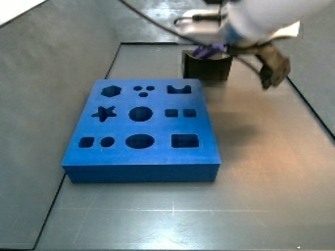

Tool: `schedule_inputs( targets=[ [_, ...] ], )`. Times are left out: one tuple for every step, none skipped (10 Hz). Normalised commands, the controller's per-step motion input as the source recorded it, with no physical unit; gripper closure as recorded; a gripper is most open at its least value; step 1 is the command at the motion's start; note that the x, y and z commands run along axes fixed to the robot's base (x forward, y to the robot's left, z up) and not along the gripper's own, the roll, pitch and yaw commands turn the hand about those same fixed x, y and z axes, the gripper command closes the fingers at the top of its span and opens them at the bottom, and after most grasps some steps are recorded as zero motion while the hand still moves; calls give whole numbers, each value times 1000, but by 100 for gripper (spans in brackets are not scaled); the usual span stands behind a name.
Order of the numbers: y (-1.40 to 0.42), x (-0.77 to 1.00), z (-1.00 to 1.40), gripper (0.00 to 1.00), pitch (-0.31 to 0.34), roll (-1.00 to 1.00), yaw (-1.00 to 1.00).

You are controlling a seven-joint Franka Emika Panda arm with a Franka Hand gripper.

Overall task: Pick up the star object. Move up. Place the star object on the fixture. Regrasp the star object. Move to above the board. Insert the star object.
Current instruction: Move to above the board.

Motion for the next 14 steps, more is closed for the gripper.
schedule_inputs(
  targets=[
    [175, -5, 1000, 100, -247, 3, 201],
    [168, -11, 1000, 100, -266, 9, 125],
    [162, -17, 1000, 100, -274, 2, 57],
    [156, -27, 1000, 100, -254, -1, -18],
    [151, -30, 1000, 100, -229, 1, -71],
    [147, -33, 1000, 100, -199, 3, -122],
    [143, -37, 1000, 100, -155, 1, -177],
    [140, -42, 1000, 100, -119, -2, -202],
    [135, -51, 1000, 100, -70, -7, -210],
    [132, -56, 1000, 100, -33, -7, -200],
    [129, -63, 1000, 100, -8, -8, -189],
    [80, -54, 726, 100, 51, -11, -153],
    [46, -44, 516, 100, 88, -11, -127],
    [25, -36, 311, 100, 127, -10, -95]
  ],
)
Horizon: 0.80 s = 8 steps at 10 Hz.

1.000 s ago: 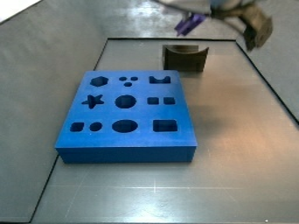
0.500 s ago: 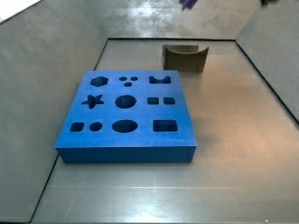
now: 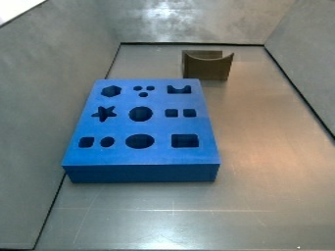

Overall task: Pick up the star object. Move up. Place the star object on the fixture. Regrasp the star object. Move to above the board. Insert the star object.
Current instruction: Move to above the board.

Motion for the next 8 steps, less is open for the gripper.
schedule_inputs(
  targets=[
    [-1000, -592, 140, 100, 52, -1000, -205],
    [-1000, -588, 130, 100, 51, -1000, -192],
    [-1000, -632, 141, 100, 50, -1000, -190],
    [-1000, -631, 130, 100, 55, -1000, -192],
    [-1000, -633, 134, 100, 72, -1000, -188],
    [-1000, -635, 132, 100, 80, -1000, -186],
    [-1000, -658, 133, 100, 88, -1000, -178],
    [-1000, -673, 135, 100, 92, -1000, -172]
  ],
)
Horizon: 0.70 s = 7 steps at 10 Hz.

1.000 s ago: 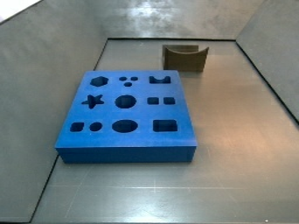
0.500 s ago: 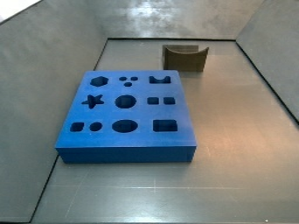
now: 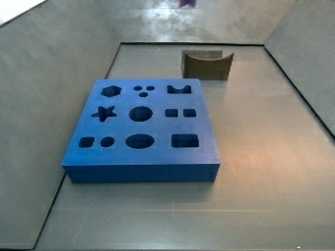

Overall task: Pick up the star object. Move up. Place the star object on the fixture. Regrasp the star object. Move to above the board. Insert the star object.
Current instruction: Move to above the board.

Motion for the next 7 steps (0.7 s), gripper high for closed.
schedule_inputs(
  targets=[
    [-949, -666, 130, 100, 91, -1000, -164],
    [-558, -423, 71, 100, 92, -1000, -151],
    [-316, -262, 42, 100, 93, -1000, -138],
    [-165, -156, 19, 100, 82, -933, -116],
    [-70, -98, 13, 100, 41, -630, -61],
    [-26, -71, 4, 100, 8, -418, -31],
    [-9, -53, 3, 100, -7, -242, -20]
  ],
)
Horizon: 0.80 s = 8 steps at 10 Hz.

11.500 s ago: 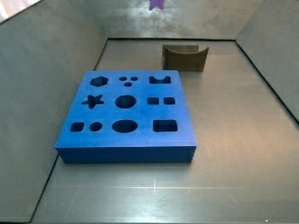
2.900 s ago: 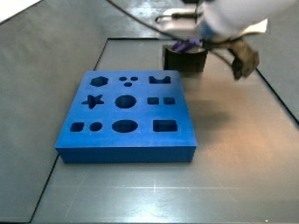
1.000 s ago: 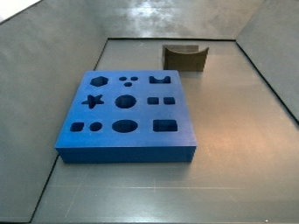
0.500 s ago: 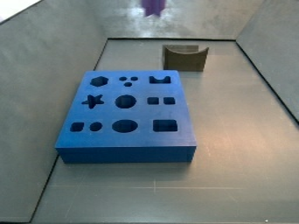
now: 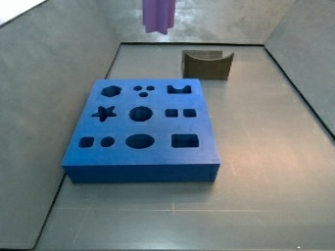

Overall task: Pick up the star object. Move up. Place the star object on the fixture. Regrasp the star object. Move to above the board. Insert the star object.
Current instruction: Insert the star object.

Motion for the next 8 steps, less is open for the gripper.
schedule_inputs(
  targets=[
    [0, -91, 0, 100, 0, 9, 0],
    [0, -666, 0, 100, -19, 84, -431],
    [143, -617, -469, 100, -43, 30, -666],
    [100, -537, -963, 100, -81, -23, -720],
    [180, -560, -989, 100, -67, -50, -691],
    [209, -366, -980, 100, -31, -41, -837],
    [146, -203, -1000, 100, 0, -47, -931],
    [146, -200, -1000, 100, 0, -50, -931]
  ],
)
